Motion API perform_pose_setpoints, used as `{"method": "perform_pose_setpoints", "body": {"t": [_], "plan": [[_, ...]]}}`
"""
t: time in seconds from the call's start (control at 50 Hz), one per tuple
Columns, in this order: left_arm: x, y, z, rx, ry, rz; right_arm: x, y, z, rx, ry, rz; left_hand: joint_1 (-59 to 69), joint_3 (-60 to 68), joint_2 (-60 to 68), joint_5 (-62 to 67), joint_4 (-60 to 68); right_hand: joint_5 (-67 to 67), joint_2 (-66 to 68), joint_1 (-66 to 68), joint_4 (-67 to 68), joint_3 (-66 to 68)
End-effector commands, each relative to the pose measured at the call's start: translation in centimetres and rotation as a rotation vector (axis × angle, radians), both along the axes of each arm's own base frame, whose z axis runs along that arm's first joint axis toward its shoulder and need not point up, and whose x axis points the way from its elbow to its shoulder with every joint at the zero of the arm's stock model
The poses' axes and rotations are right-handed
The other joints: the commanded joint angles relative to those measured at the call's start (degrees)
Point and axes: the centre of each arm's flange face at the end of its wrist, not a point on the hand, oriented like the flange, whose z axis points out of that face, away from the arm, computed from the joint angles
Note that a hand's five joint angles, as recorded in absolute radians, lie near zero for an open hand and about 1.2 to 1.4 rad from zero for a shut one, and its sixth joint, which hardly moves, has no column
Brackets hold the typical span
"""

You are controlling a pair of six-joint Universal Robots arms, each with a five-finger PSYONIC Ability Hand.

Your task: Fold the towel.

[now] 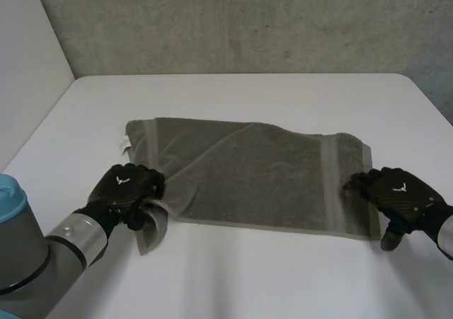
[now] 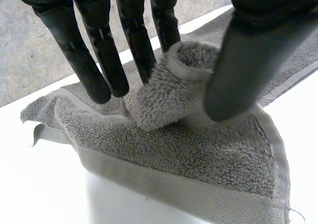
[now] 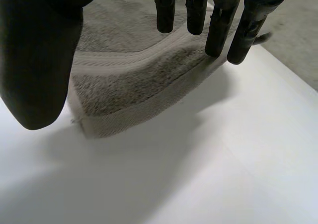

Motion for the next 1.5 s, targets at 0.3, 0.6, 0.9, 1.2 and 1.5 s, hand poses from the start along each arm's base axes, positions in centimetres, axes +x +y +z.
{"method": "perform_pose_setpoints", "body": {"t": [0.3,0.6,0.9,1.2,1.5], "plan": [[0.3,0.7,0.3,0.007,0.016,0.013,1.5,-1.2,-2.0,-0.073,0.030,-0.038,-36.14,-36.33,-36.42,-46.35,-36.10,-2.31,-3.01,-2.52,-3.48,-3.17],[0.3,0.6,0.3,0.067,0.112,0.067,1.6,-1.4,-3.0,-0.091,0.037,-0.019,-36.14,-36.33,-36.42,-46.35,-36.10,-1.47,-2.18,-1.69,-2.64,-2.34],[0.6,0.3,0.1,0.066,0.108,0.095,1.9,-2.3,-3.5,-0.121,0.039,-0.006,-36.14,-36.33,-36.42,-46.35,-36.10,6.27,5.56,6.05,5.10,5.40],[0.5,0.2,0.2,0.046,0.114,0.093,3.4,-2.6,-2.8,-0.198,0.029,0.033,-36.14,-36.33,-36.42,-46.35,-36.10,24.27,23.56,24.05,23.10,23.40],[0.3,0.4,0.1,0.034,0.110,0.089,3.0,-2.8,-2.8,-0.196,0.031,0.014,-36.14,-36.33,-36.42,-46.35,-36.10,21.92,21.21,21.70,20.75,21.05]]}}
